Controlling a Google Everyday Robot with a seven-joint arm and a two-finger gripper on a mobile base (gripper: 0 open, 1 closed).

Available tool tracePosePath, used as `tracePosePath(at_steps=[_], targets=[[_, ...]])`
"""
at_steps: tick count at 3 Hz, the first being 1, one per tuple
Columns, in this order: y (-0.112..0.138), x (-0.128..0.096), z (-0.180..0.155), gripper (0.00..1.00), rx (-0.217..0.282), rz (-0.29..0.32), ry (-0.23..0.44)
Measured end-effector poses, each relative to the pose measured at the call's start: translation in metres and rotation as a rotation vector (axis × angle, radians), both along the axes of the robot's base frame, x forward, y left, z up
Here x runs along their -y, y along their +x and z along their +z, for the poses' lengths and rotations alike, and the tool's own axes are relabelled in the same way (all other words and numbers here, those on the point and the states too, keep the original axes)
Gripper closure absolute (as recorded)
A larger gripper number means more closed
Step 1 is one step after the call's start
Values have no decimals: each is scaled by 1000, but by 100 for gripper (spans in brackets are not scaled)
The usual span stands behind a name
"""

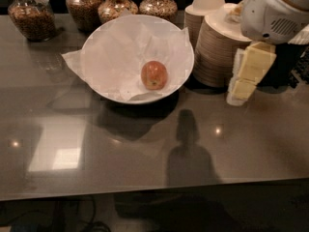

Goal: Pick apple from white bowl

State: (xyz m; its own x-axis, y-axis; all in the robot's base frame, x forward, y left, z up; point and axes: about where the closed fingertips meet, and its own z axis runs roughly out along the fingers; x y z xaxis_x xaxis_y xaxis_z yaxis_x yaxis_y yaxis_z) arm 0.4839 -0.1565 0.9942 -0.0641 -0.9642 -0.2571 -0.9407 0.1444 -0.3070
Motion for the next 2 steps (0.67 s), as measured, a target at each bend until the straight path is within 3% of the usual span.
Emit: tracePosePath(at_steps=[1,2], targets=[[18,-44,23,0,70,123,-4],[20,-47,23,0,76,126,4]])
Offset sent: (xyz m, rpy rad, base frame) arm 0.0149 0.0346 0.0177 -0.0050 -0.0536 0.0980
